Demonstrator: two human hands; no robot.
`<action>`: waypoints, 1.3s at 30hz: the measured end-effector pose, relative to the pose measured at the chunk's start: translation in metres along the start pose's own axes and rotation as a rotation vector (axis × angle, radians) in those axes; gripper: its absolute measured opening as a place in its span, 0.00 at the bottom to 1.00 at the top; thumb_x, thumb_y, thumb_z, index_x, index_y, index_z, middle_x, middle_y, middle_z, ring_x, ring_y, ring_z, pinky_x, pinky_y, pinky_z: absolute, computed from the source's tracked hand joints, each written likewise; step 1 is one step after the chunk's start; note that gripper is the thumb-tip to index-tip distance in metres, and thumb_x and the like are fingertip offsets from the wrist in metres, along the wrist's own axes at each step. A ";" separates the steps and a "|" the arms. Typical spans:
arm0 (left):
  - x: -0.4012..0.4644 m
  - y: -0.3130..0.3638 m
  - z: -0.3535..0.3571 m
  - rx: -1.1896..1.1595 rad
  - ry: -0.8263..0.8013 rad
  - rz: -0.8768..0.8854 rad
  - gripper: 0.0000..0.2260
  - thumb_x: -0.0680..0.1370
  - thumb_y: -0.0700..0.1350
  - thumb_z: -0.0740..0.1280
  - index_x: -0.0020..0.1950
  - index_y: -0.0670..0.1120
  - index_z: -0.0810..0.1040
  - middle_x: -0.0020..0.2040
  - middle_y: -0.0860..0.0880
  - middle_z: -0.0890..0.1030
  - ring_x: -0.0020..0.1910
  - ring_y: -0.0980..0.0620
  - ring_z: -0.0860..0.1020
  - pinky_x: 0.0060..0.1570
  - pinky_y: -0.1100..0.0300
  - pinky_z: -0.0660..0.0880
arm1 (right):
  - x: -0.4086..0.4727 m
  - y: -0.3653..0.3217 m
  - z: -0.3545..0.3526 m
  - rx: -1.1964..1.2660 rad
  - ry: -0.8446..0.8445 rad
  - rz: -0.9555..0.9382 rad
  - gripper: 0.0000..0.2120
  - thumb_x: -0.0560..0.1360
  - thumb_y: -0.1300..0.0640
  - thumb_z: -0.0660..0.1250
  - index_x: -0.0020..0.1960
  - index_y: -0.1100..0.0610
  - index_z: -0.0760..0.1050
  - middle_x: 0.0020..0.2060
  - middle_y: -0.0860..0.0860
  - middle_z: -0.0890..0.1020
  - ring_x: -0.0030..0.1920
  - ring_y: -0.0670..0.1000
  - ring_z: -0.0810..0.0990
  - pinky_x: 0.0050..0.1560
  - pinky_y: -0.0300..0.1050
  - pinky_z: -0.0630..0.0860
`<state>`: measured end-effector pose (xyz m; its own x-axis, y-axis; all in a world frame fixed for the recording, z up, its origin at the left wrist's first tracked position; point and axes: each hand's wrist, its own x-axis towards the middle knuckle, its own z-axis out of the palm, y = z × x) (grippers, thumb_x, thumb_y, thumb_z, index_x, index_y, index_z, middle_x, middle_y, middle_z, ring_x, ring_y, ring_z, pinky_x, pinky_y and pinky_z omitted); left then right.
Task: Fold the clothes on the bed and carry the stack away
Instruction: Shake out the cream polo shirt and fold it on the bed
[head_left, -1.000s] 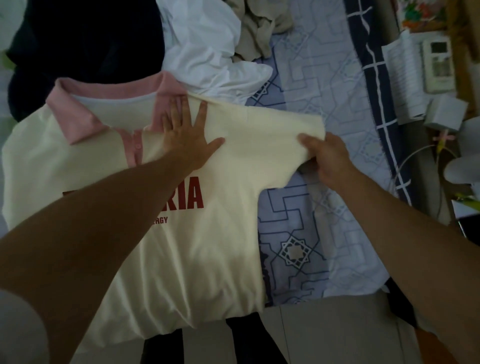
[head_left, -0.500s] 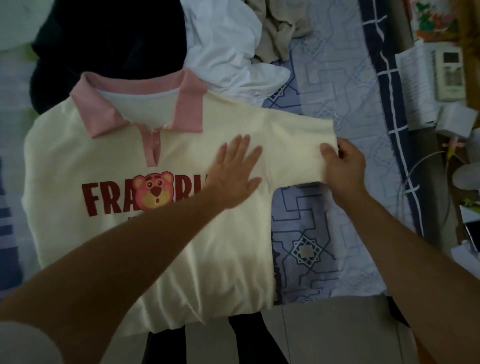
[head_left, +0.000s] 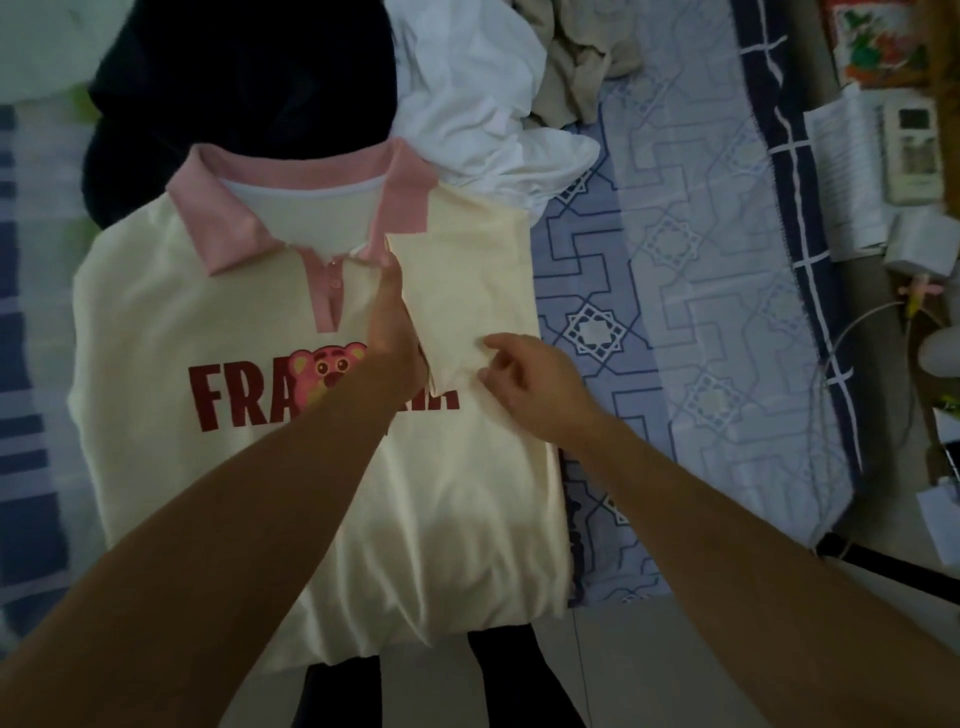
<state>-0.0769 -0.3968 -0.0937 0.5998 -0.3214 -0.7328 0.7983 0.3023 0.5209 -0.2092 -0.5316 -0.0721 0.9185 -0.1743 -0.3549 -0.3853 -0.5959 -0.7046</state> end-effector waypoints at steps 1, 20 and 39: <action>-0.002 -0.002 -0.005 -0.008 -0.013 -0.035 0.31 0.79 0.69 0.60 0.69 0.47 0.79 0.64 0.42 0.83 0.63 0.39 0.82 0.60 0.42 0.80 | 0.001 0.003 -0.001 -0.040 0.060 -0.023 0.19 0.81 0.53 0.68 0.70 0.58 0.77 0.54 0.53 0.81 0.52 0.51 0.79 0.57 0.53 0.77; -0.040 -0.053 -0.033 0.364 0.015 -0.334 0.08 0.82 0.41 0.68 0.61 0.48 0.77 0.53 0.43 0.85 0.39 0.43 0.87 0.35 0.54 0.84 | 0.066 0.009 0.005 -0.786 0.016 -0.132 0.30 0.81 0.49 0.56 0.81 0.53 0.56 0.82 0.59 0.54 0.82 0.59 0.49 0.80 0.61 0.52; -0.027 0.195 -0.290 0.800 0.526 0.323 0.10 0.79 0.55 0.66 0.57 0.52 0.77 0.52 0.52 0.80 0.49 0.52 0.77 0.50 0.55 0.74 | 0.109 -0.181 0.172 -0.281 0.094 -0.270 0.18 0.77 0.59 0.64 0.66 0.55 0.74 0.55 0.53 0.79 0.55 0.53 0.75 0.57 0.55 0.76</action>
<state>0.0473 -0.0689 -0.0993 0.8475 0.1646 -0.5046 0.5200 -0.4476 0.7274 -0.0543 -0.3079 -0.0887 0.9926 -0.0449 -0.1131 -0.1014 -0.8192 -0.5645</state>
